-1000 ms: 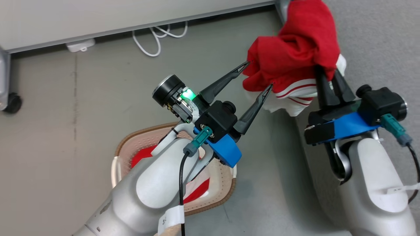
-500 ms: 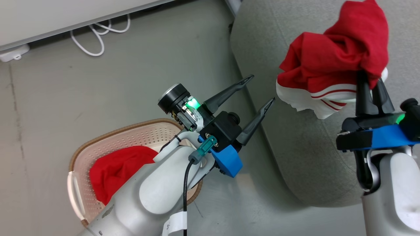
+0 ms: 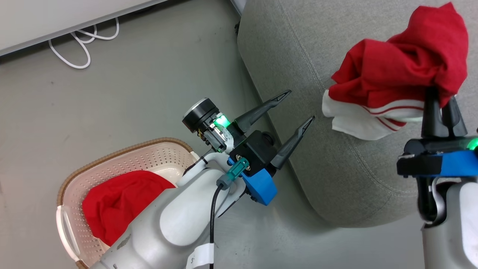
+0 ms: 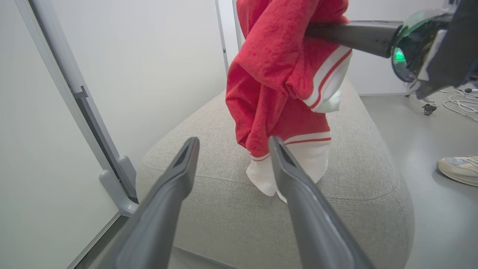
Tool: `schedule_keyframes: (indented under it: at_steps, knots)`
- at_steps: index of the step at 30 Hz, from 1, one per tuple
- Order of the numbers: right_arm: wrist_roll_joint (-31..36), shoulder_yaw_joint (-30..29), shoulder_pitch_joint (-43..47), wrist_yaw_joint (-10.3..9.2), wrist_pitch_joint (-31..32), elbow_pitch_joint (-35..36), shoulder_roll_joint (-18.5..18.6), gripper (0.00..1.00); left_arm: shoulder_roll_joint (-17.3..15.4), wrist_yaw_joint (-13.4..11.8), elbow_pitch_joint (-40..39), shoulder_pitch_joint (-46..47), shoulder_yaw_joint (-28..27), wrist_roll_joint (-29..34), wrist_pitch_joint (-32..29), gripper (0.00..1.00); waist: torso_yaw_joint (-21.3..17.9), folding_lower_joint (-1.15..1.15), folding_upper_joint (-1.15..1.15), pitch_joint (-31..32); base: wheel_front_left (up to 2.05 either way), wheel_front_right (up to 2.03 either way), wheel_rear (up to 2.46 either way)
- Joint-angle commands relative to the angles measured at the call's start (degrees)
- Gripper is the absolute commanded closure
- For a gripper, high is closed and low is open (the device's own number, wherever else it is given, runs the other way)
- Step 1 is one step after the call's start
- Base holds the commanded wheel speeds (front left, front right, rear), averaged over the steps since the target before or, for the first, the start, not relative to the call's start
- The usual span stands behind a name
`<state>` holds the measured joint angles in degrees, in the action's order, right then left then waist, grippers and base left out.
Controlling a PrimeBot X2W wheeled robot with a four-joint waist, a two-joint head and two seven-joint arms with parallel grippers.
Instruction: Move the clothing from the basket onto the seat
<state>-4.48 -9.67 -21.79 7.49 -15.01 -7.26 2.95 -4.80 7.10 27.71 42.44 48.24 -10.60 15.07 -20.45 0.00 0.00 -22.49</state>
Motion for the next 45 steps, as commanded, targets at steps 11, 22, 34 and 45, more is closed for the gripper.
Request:
schedule_keyframes:
  at_steps: [11,22,34,45]
  knots:
    - [0.24,-8.18,-16.64,0.01,-0.26,4.49,2.83,1.0,-2.88,0.26,-1.78,5.5,-0.61,2.27,0.16,0.0,0.56,0.0,0.0,-9.97,0.0,0.0,0.0]
    - [-0.39,-20.21,-32.53,0.0,-0.25,-0.79,13.64,1.0,-7.41,-0.34,-6.63,11.99,-0.93,5.16,-2.27,0.0,1.51,0.0,0.0,-23.52,0.0,0.0,0.0]
    - [2.12,-23.08,-36.23,0.0,-0.25,-18.2,15.2,1.0,-10.69,-0.5,-13.53,13.47,-0.15,6.3,-5.77,0.0,1.43,0.0,0.0,-29.58,0.0,0.0,0.0]
    - [2.9,-22.6,-34.27,0.0,-0.24,-29.18,11.74,0.55,-11.5,-1.08,-15.09,12.84,0.19,5.61,-6.19,0.0,2.05,0.0,0.0,-30.21,0.0,0.0,0.0]
